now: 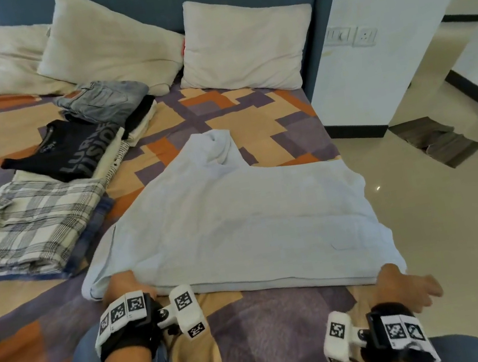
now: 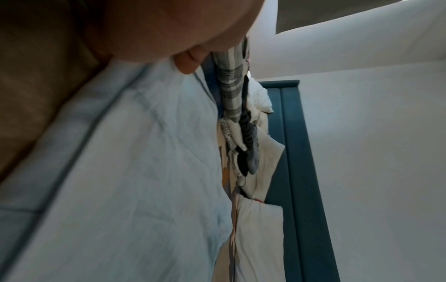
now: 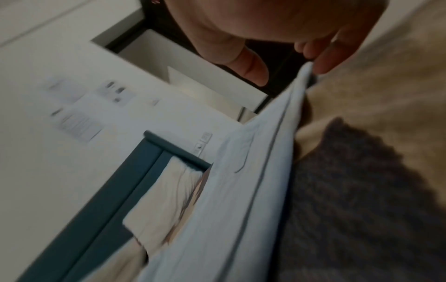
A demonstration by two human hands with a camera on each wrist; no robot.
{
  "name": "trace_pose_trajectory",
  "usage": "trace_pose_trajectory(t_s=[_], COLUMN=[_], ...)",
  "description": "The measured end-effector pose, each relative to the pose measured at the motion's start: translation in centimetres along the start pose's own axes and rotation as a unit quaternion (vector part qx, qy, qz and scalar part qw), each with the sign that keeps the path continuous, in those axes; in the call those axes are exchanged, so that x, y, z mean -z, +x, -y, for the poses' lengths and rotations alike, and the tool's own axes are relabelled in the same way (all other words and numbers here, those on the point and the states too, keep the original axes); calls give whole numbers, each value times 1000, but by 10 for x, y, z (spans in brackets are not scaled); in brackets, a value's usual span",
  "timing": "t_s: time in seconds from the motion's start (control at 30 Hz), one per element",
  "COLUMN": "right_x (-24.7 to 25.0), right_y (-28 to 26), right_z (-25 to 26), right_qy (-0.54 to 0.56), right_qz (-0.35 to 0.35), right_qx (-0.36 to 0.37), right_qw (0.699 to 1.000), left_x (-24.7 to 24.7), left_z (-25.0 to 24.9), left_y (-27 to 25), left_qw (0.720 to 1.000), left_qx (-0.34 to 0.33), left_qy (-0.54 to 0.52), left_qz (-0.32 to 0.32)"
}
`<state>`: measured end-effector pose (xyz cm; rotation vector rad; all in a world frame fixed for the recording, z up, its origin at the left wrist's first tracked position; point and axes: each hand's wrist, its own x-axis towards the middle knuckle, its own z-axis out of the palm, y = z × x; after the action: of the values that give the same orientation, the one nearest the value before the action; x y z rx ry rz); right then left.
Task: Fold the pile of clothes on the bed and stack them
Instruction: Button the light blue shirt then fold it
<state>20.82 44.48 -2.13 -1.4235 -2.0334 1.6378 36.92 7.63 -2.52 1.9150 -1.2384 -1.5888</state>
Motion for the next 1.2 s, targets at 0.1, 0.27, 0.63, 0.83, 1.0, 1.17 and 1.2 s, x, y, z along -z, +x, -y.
trace_pose_trajectory(t_s=[0.1,0.27,0.63,0.83,1.0,1.17,1.2], right_x=[-17,-58,-92,-183,-230,-250,-252], right_y=[-13,-32,46,81,109,125,128], right_z=[7,2,74,136,157,164,163], right_qy=[-113,-323,-381,-346,-488,-493,-493], right_qz=[39,242,218,344,406,378,363], right_qx=[178,430,430,533,505,511,515], right_qw=[977,808,789,691,585,594,600], left_x=[-10,-59,-159,-229,-263,-273,-273], left_z=[-13,-26,-17,-93,-135,-148,-151], left_y=[-12,-79,-51,17,60,79,80], left_qw=[992,978,829,726,581,597,605], left_qx=[2,-191,-338,-556,-555,-547,-559], left_qy=[-115,55,436,341,490,516,503], left_qz=[-48,-63,92,219,340,282,261])
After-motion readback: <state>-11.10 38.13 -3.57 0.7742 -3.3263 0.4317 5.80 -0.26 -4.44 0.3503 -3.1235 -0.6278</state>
